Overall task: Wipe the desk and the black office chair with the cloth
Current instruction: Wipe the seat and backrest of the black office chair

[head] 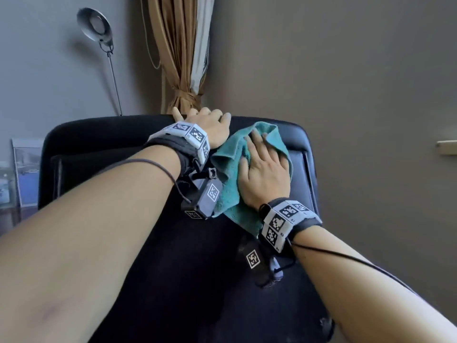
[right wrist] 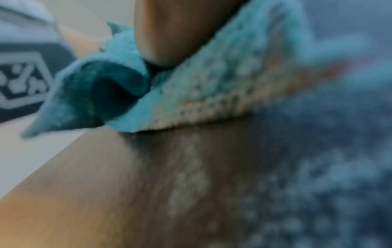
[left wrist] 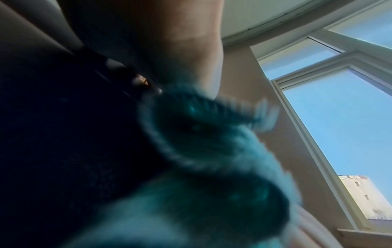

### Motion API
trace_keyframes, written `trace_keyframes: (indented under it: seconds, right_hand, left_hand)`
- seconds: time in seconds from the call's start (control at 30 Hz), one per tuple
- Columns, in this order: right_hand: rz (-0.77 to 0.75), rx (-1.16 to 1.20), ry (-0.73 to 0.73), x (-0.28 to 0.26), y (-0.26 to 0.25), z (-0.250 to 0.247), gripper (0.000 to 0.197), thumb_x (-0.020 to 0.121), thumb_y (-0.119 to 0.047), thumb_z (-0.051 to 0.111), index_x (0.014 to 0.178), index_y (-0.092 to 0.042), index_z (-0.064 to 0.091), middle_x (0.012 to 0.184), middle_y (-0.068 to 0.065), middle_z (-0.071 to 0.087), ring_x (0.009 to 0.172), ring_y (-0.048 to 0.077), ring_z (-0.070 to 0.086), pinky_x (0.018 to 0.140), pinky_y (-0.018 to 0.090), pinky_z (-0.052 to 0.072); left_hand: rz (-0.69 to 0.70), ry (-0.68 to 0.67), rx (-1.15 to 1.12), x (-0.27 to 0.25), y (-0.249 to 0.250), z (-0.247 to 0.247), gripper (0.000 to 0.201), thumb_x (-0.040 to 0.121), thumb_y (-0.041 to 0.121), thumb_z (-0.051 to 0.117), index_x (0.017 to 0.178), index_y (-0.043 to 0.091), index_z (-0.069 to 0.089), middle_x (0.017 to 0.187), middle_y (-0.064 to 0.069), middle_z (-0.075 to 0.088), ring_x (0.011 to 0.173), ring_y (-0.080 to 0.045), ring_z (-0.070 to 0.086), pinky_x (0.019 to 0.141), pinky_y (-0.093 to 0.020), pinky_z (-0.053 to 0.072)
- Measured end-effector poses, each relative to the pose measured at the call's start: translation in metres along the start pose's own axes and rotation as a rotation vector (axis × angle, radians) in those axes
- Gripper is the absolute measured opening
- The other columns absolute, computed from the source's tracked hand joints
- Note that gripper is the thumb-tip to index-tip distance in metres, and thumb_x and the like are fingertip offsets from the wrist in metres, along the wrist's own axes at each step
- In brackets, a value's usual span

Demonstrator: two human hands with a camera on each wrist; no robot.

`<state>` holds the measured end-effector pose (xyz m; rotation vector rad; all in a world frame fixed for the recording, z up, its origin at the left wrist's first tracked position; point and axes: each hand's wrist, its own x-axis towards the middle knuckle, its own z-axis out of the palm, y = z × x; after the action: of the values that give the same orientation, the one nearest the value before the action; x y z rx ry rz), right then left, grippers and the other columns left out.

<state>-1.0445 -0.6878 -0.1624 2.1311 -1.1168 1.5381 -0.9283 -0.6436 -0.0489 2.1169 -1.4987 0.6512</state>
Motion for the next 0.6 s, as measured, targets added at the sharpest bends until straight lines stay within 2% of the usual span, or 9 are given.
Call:
trace_keyframes:
  seconds: [0.1, 0.17, 0.2, 0.27, 0.33, 0.4, 0.47, 0.53, 0.6]
  right_hand:
    - [0.35, -0.031, 0.046, 0.001, 0.01, -0.001, 0.061, 0.097, -0.036, 0.02, 0.154, -0.018, 0.008, 0.162, -0.002, 0.0, 0.148, 0.016, -0.003, 0.12, 0.04, -0.002]
    - [0.479, -0.043, 0.049, -0.002, -0.009, 0.003, 0.069, 0.091, -0.036, 0.017, 0.153, -0.007, 0.007, 0.161, 0.009, -0.003, 0.148, 0.025, -0.008, 0.119, 0.044, -0.005]
    - [0.462, -0.039, 0.034, -0.006, -0.021, 0.005, 0.073, 0.088, -0.038, 0.015, 0.153, -0.007, 0.009, 0.161, 0.011, -0.004, 0.147, 0.029, -0.011, 0.118, 0.046, -0.008]
    - [0.248, -0.053, -0.018, -0.021, -0.038, 0.012, 0.075, 0.085, -0.045, 0.006, 0.154, -0.015, 0.013, 0.161, 0.007, -0.006, 0.146, 0.031, -0.016, 0.116, 0.048, -0.014]
    - [-0.015, -0.095, -0.051, -0.036, -0.039, 0.014, 0.07, 0.092, -0.05, 0.017, 0.154, -0.02, 0.011, 0.162, 0.002, -0.003, 0.147, 0.026, -0.015, 0.117, 0.049, -0.012]
    - [-0.142, -0.092, -0.065, -0.034, -0.022, 0.009, 0.067, 0.095, -0.046, 0.029, 0.154, -0.021, 0.01, 0.162, 0.0, 0.002, 0.148, 0.021, -0.01, 0.119, 0.046, -0.007]
    - [-0.108, -0.087, -0.062, -0.009, -0.002, 0.002, 0.065, 0.097, -0.041, 0.029, 0.154, -0.019, 0.007, 0.162, -0.001, 0.0, 0.148, 0.016, -0.008, 0.12, 0.042, -0.004]
    - [0.073, -0.068, -0.066, 0.035, 0.017, -0.009, 0.063, 0.098, -0.035, 0.026, 0.154, -0.016, 0.005, 0.162, -0.001, -0.002, 0.148, 0.015, -0.008, 0.12, 0.042, -0.001]
    - [0.235, -0.056, -0.117, 0.071, 0.036, -0.02, 0.059, 0.097, -0.033, 0.024, 0.153, -0.017, 0.012, 0.161, -0.001, 0.006, 0.148, 0.016, -0.003, 0.12, 0.041, 0.0]
  left_hand:
    - [-0.043, -0.014, 0.024, 0.001, 0.012, -0.003, 0.056, 0.098, 0.043, 0.008, 0.137, 0.024, 0.042, 0.146, -0.005, 0.038, 0.138, -0.032, 0.026, 0.112, -0.063, -0.001]
    - [-0.079, -0.043, 0.053, -0.001, 0.018, -0.01, 0.054, 0.098, 0.04, 0.01, 0.138, 0.022, 0.042, 0.146, -0.007, 0.038, 0.137, -0.035, 0.026, 0.111, -0.065, 0.003]
    - [-0.091, -0.046, 0.062, -0.003, 0.018, -0.012, 0.052, 0.097, 0.037, 0.012, 0.137, 0.021, 0.041, 0.145, -0.008, 0.038, 0.137, -0.036, 0.027, 0.11, -0.066, 0.005]
    - [-0.097, -0.037, 0.072, -0.006, 0.014, -0.015, 0.047, 0.097, 0.031, 0.015, 0.133, 0.018, 0.041, 0.145, -0.011, 0.038, 0.135, -0.04, 0.028, 0.108, -0.067, 0.007]
    - [-0.079, -0.019, 0.073, -0.012, 0.009, -0.018, 0.041, 0.1, 0.021, 0.017, 0.132, 0.013, 0.041, 0.145, -0.014, 0.038, 0.134, -0.039, 0.029, 0.11, -0.061, 0.011]
    - [-0.054, -0.015, 0.089, -0.018, 0.011, -0.022, 0.039, 0.102, 0.014, 0.017, 0.134, 0.009, 0.04, 0.146, -0.014, 0.038, 0.135, -0.036, 0.031, 0.11, -0.051, 0.015]
    - [-0.033, -0.019, 0.113, -0.02, 0.015, -0.026, 0.04, 0.102, 0.014, 0.017, 0.135, 0.009, 0.04, 0.146, -0.013, 0.038, 0.134, -0.037, 0.032, 0.11, -0.052, 0.015]
    - [-0.028, -0.028, 0.125, -0.017, 0.014, -0.024, 0.042, 0.102, 0.017, 0.017, 0.135, 0.012, 0.042, 0.145, -0.013, 0.04, 0.134, -0.039, 0.032, 0.111, -0.056, 0.012]
    - [-0.037, -0.04, 0.109, -0.013, 0.011, -0.02, 0.043, 0.101, 0.022, 0.017, 0.133, 0.017, 0.045, 0.144, -0.011, 0.042, 0.135, -0.038, 0.031, 0.112, -0.061, 0.008]
